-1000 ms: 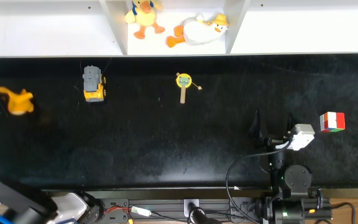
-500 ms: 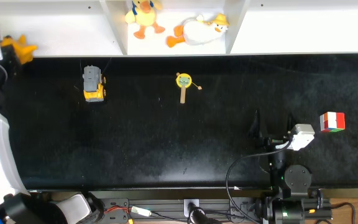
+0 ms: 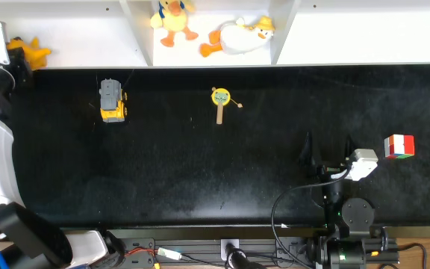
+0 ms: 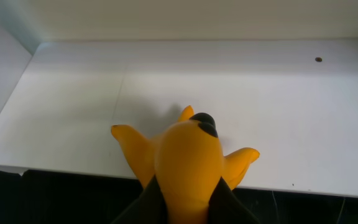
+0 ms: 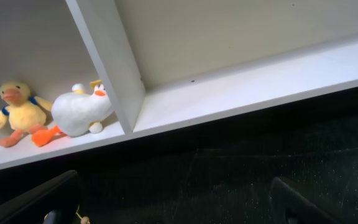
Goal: Store Toys
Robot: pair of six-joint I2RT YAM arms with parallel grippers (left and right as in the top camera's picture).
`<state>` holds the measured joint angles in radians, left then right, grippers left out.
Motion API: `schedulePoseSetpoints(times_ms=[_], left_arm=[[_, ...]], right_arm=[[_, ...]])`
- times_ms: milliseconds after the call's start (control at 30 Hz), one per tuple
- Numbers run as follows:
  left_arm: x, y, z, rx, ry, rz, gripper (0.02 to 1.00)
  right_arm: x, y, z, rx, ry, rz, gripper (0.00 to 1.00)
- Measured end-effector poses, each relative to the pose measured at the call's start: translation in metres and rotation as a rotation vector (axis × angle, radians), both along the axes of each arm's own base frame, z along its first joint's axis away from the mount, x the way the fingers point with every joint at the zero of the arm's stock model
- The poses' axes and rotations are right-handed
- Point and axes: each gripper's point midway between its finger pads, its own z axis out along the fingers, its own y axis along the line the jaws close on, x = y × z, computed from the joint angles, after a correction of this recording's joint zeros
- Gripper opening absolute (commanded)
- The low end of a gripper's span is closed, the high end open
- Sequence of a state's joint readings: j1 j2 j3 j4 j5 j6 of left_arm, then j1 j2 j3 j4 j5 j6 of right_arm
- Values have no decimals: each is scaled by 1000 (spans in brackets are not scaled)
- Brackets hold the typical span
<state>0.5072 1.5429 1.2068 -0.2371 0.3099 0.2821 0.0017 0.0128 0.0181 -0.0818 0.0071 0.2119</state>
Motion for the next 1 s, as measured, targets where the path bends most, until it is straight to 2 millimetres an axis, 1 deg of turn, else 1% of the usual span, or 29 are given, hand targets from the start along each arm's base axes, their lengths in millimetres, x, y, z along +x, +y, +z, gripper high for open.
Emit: schedulePoseSetpoints(times_ms=[500,600,767,1000], left_arm=[[16,2,9,-29,-82,-2,36],[19,3,3,-40,-79,-1,36],[28,5,-13,-57,-70,-16,36],[36,6,-15,-55,-94,-30,36]], right_arm=[[0,0,0,0,0,0,993],[0,0,0,0,0,0,996],[0,0,0,0,0,0,996],[0,0,0,0,0,0,996]])
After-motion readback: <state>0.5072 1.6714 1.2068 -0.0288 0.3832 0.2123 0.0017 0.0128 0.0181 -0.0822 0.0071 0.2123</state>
